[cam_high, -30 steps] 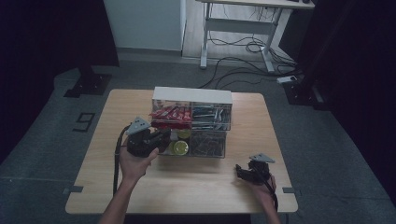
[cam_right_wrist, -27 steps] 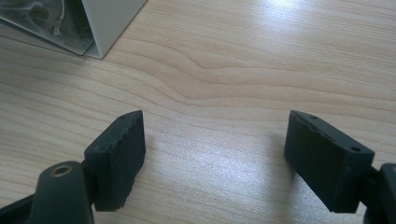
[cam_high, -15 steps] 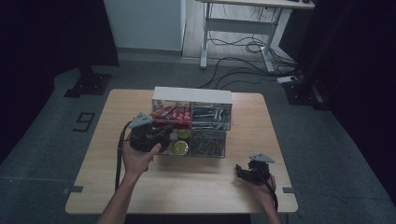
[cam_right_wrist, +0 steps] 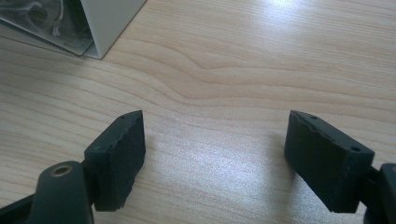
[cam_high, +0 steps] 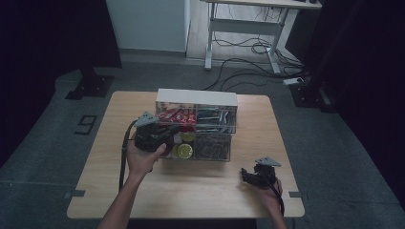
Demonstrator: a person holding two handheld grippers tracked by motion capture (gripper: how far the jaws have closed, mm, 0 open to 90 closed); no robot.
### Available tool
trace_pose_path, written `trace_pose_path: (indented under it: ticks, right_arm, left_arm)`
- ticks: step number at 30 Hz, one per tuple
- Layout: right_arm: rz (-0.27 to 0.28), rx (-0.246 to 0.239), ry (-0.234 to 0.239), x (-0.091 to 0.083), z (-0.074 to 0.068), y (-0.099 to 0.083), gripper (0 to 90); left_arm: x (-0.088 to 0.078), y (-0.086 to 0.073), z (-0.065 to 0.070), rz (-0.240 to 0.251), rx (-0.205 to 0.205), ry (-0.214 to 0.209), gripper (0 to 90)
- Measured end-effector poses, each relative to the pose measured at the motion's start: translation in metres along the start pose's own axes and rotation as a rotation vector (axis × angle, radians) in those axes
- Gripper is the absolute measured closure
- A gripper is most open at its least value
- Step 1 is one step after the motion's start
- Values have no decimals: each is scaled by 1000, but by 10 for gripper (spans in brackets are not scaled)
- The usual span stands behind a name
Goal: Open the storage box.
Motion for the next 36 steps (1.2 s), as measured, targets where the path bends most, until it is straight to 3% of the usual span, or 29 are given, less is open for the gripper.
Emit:
trace_pose_path:
  ticks: [24,36]
  right_arm:
    - [-1,-1,1,0,0,0,208]
    - [-1,0,0,0,0,0,207]
  left_arm:
    - [-4,33,1,51,8,17,900]
    - [-1,41,-3,61,5,30,900]
Point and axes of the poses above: each handheld gripper's, and its own axes: x roughly forward along the jaws, y roughly out of its top, z roughly to its right, the point moved 1 cm from there along x, roughly forward along the jaws, and after that the axes turned 1 degree about -y, right-handed, at the moved point
